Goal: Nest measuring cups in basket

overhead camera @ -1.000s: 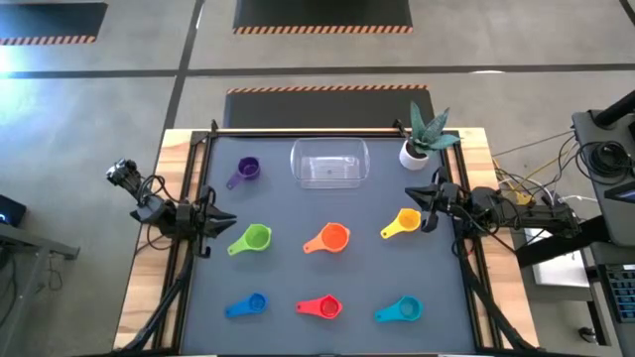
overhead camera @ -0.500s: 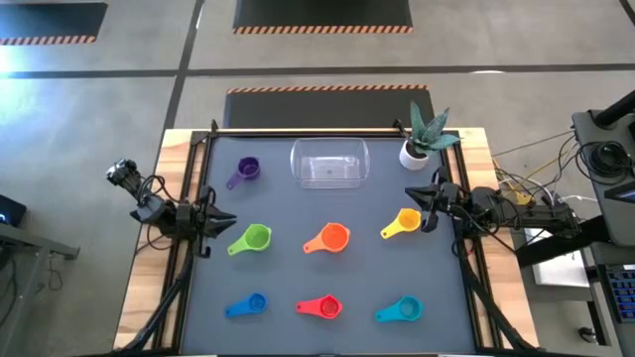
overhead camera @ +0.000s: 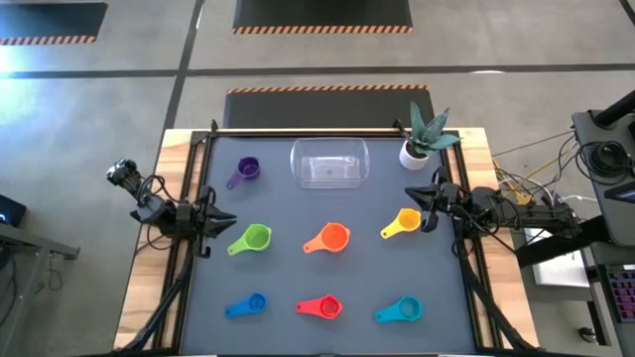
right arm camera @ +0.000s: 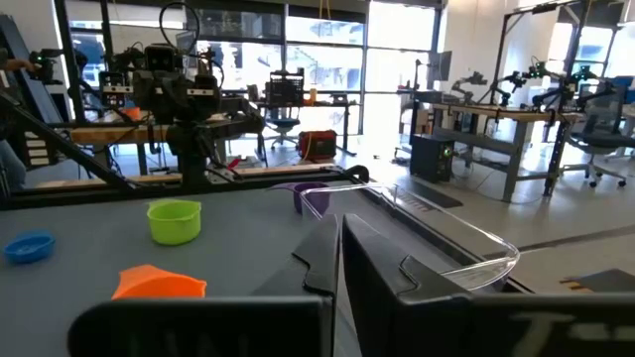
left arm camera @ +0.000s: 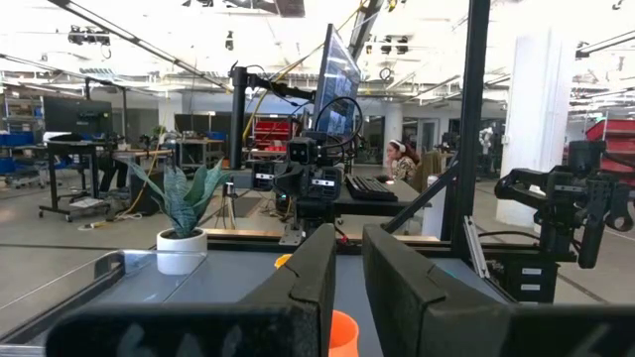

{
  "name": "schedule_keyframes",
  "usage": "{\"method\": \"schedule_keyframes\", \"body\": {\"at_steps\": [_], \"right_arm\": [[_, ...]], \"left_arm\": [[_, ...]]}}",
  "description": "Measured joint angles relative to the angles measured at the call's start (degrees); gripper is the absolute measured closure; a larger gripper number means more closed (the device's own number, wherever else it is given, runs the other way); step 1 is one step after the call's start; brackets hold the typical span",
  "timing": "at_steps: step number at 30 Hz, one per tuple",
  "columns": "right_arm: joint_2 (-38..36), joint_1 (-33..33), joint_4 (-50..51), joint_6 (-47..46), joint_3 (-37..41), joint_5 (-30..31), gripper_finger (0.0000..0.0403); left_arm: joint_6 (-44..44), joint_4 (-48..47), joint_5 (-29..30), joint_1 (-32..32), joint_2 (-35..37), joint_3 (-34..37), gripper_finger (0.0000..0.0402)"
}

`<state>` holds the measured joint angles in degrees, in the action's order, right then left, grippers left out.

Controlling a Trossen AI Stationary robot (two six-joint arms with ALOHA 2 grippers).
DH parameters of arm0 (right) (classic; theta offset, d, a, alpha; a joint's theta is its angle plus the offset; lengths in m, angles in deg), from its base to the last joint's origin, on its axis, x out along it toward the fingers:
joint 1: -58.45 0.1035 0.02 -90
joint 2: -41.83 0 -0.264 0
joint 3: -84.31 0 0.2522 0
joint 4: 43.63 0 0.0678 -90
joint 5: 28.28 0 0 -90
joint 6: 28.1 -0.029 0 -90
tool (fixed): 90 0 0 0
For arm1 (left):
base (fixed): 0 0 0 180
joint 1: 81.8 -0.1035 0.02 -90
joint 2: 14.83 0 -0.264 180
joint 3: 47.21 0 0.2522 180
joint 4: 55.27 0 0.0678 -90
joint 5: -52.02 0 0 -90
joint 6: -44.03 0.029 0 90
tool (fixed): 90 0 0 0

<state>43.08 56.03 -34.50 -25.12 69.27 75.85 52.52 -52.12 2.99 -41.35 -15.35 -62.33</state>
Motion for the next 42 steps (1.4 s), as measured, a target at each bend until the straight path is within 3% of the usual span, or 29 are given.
{"method": "schedule_keyframes", "body": {"at_steps": [30,37,40,42], "right_arm": [[0.0,0.0,0.0,0.0,0.0,0.0,0.0394],[0.0,0.0,0.0,0.0,0.0,0.0,0.0394],[0.0,0.0,0.0,0.0,0.0,0.0,0.0394],[0.0,0.0,0.0,0.0,0.0,0.0,0.0394]], "left_arm": [[-0.2,0.1,0.0,0.0,0.0,0.0,0.0364],[-7.6,-0.2,1.3,-0.1,0.0,0.0,0.0364],[-8.3,-4.3,6.0,-0.1,-0.2,-3.3,0.0364],[-10.0,-13.3,6.6,-0.1,-1.4,-8.1,0.0364]]}}
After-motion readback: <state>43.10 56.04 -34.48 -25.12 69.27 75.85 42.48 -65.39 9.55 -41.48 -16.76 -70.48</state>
